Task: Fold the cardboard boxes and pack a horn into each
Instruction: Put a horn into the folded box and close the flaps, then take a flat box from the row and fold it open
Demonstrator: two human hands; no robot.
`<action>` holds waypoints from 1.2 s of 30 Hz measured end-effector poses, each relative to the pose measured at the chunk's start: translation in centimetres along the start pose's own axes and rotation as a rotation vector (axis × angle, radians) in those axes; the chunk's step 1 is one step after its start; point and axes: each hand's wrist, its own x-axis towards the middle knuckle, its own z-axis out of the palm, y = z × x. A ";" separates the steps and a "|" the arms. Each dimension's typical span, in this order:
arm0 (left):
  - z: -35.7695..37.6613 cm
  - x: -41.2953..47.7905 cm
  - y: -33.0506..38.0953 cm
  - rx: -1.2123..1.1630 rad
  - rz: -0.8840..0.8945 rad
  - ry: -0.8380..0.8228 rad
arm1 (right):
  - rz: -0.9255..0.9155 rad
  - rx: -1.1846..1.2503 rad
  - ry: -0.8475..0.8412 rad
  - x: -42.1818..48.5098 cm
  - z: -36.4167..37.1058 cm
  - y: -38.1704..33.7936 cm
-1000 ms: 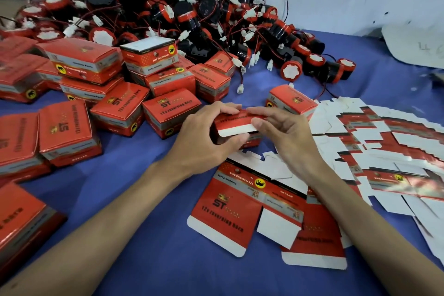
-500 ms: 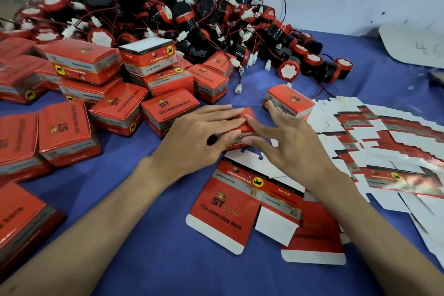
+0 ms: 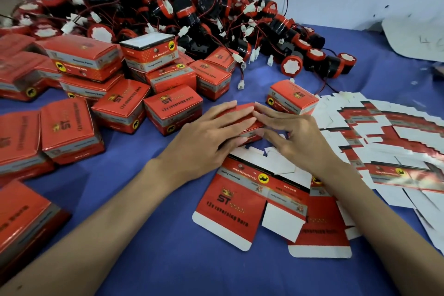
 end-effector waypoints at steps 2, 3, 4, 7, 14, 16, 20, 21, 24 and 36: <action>-0.3 0.2 0.1 0.062 -0.003 0.048 | 0.113 -0.101 -0.034 -0.1 -0.6 -0.5; -0.5 0.3 0.2 0.128 -0.003 0.086 | 0.210 -0.177 -0.111 -0.2 -1.0 -0.8; -0.8 0.2 0.3 0.214 -0.021 0.141 | 0.286 -0.254 -0.237 -0.4 -1.5 -0.9; -1.7 0.2 1.3 0.491 -0.163 0.293 | 0.292 -0.277 -0.547 -0.5 -2.0 -0.9; -1.9 1.4 4.4 0.006 -0.116 0.077 | 0.235 0.115 -0.490 0.0 -1.6 -1.1; -2.6 1.4 4.4 -0.021 -0.227 -0.080 | 0.208 0.207 -0.334 0.0 -1.9 -0.8; -1.8 1.0 4.7 0.360 -0.063 -0.412 | 0.120 -0.002 -0.233 0.1 -2.5 0.0; -1.4 1.1 4.7 0.396 -0.057 -0.443 | 0.102 -0.113 -0.262 -0.1 -2.7 0.3; -0.8 1.4 4.7 0.403 -0.116 -0.468 | 0.112 -0.283 -0.271 -0.3 -2.8 0.5; -4.0 2.6 5.1 -0.902 -0.777 -0.022 | 0.374 0.492 -0.052 0.3 -3.4 -0.9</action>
